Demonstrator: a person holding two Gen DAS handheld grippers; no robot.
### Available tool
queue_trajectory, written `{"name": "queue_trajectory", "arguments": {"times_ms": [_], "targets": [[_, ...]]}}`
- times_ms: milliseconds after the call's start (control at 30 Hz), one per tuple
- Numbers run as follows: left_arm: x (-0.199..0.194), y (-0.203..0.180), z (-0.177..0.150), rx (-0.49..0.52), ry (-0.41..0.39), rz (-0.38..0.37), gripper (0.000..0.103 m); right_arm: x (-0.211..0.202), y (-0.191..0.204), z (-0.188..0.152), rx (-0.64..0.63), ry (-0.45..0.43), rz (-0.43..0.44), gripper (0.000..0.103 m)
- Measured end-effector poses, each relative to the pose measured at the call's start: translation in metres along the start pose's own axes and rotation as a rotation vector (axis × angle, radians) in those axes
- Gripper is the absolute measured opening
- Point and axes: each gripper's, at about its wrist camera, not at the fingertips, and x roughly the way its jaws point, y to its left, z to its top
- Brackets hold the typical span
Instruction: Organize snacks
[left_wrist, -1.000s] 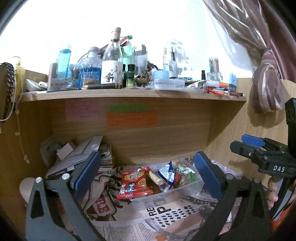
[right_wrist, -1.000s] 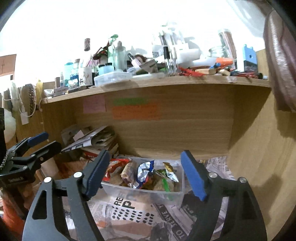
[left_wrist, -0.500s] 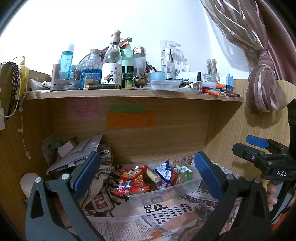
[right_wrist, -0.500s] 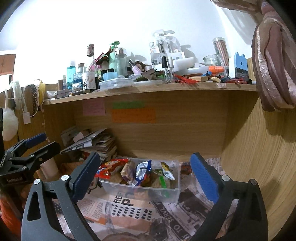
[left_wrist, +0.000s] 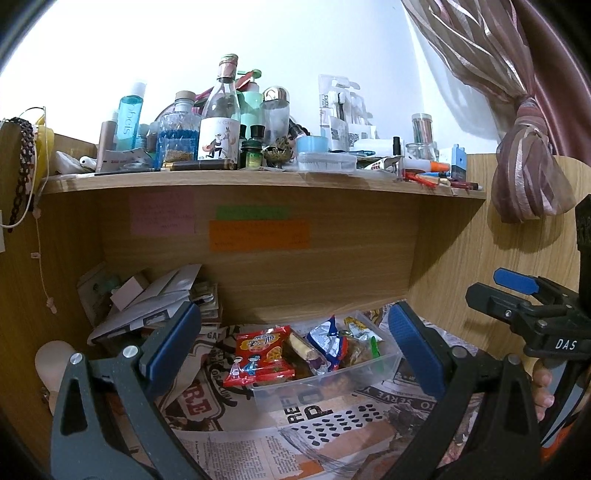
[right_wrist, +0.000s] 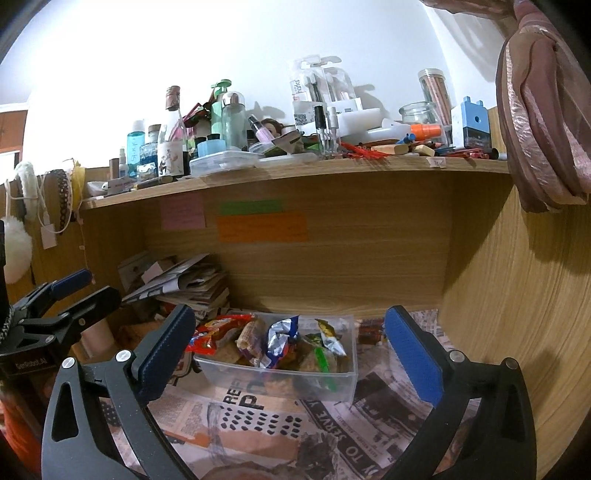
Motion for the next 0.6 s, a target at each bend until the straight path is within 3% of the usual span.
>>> {"name": "queue_trajectory", "arguments": {"times_ms": [600], "targets": [[0.0026, -0.0001, -0.0021, -0.013, 0.005, -0.008, 0.103, 0.0004, 0.0014, -0.0001, -0.005, 0.0, -0.003, 0.103]]}}
